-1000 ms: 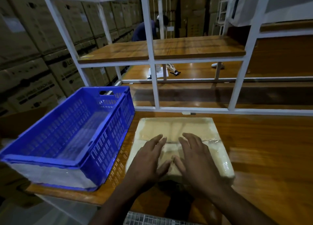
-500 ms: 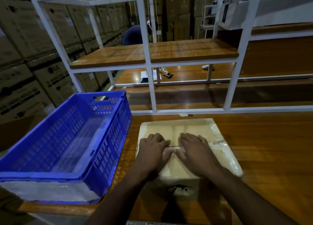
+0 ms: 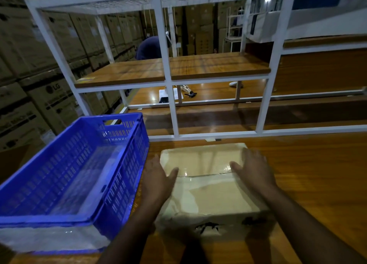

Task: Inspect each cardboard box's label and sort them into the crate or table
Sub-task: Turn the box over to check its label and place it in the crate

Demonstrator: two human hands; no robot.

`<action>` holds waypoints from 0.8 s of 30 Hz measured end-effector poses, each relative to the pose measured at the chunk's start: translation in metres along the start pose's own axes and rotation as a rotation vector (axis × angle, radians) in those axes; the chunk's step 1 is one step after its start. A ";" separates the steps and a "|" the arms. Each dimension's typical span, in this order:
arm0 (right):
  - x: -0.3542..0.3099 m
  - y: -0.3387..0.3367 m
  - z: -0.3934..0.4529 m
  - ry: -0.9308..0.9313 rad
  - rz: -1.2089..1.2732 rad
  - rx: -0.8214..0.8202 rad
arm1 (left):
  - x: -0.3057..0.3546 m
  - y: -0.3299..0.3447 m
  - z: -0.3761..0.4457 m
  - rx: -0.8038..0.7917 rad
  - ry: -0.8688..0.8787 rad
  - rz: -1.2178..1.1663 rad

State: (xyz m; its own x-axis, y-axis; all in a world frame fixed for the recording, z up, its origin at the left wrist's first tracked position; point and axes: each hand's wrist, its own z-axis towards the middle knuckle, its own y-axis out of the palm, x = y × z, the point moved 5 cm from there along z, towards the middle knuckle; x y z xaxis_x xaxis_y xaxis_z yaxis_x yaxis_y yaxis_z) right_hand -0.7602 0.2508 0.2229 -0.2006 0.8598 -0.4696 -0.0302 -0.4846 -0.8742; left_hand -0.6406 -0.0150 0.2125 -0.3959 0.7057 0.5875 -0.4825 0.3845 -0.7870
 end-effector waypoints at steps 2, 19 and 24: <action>0.003 0.001 0.003 0.042 0.082 -0.029 | -0.005 0.005 0.002 -0.099 -0.088 -0.089; 0.006 -0.057 -0.060 -0.112 0.260 0.368 | 0.021 -0.040 -0.045 0.242 0.146 -0.295; 0.016 -0.059 -0.071 -0.154 0.263 0.356 | 0.012 -0.045 -0.053 0.269 0.234 -0.188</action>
State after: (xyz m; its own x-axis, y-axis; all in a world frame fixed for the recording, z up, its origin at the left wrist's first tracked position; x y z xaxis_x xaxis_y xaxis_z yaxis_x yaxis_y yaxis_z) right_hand -0.6918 0.3047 0.2587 -0.3884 0.6793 -0.6227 -0.2872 -0.7313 -0.6186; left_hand -0.5823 0.0078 0.2451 -0.1076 0.7666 0.6331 -0.7291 0.3721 -0.5744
